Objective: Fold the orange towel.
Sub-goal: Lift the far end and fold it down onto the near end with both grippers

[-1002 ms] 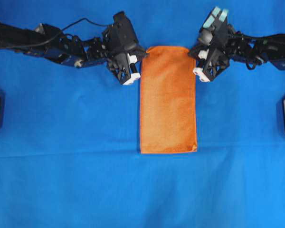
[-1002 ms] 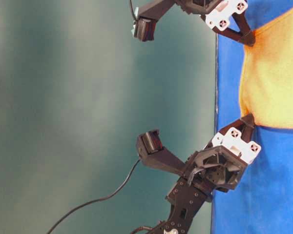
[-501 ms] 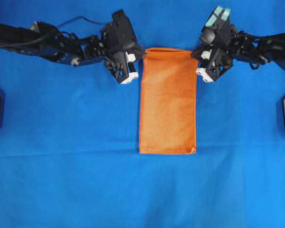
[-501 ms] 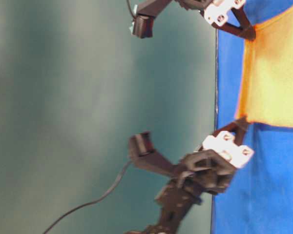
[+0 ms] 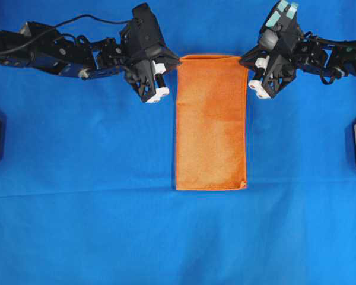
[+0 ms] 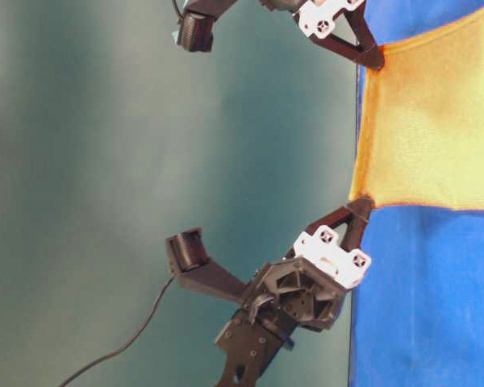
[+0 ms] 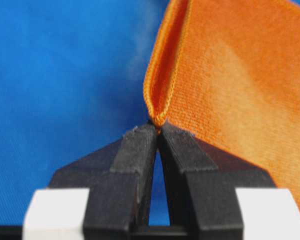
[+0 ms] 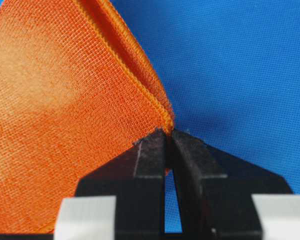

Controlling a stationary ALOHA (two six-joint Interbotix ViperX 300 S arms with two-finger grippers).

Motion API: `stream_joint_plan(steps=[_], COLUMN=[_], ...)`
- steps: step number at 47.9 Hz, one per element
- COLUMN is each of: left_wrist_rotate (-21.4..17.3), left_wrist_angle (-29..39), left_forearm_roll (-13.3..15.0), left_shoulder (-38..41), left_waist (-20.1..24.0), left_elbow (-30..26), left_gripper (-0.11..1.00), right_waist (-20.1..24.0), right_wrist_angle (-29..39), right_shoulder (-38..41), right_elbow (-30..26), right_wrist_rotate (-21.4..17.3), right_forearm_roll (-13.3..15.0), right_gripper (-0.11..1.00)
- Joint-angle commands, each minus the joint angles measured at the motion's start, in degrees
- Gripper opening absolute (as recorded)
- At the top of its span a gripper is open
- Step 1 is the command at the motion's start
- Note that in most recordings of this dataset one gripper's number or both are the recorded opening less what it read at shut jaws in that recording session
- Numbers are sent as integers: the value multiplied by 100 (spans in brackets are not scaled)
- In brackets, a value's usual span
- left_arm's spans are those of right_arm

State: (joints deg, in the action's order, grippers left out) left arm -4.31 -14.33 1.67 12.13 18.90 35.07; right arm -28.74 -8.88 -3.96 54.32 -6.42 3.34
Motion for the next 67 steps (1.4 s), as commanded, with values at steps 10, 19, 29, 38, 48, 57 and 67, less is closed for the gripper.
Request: stream_joint_plan(steps=[10,19,29,38,48,57,67], left_wrist_rotate=[0,9,18,97,114,114,114], left_wrist_angle=[149,158,308,545,589,545,492], left_forearm_roll=[0,0,0,0,0,0,0], left_shoulder=[-633,-809,-791,-738,-624,-246,114], left_waist=[-369,-923,-1688,-2276,-2681,-2584,-2514], left_elbow=[97,290,378,343,334,255,141], left_gripper=[3,3,3,3,3,3,3], right_waist=[457,1204,2206,2883,3437,3489,3489], right_wrist_angle=[343,773,861,861,861,835,826], right_shoulder=[-721,-1169,-1239,-1187,-993,-650,-264], right_elbow=[79,264,396,396,325,255,149], right_wrist_rotate=[-105,-352,-800,-1248,-1582,-1661,-1670], right_forearm_roll=[-97,-211,-272,-272,-264,-272,-264], right_gripper=[4,4,4,4,4,4,4])
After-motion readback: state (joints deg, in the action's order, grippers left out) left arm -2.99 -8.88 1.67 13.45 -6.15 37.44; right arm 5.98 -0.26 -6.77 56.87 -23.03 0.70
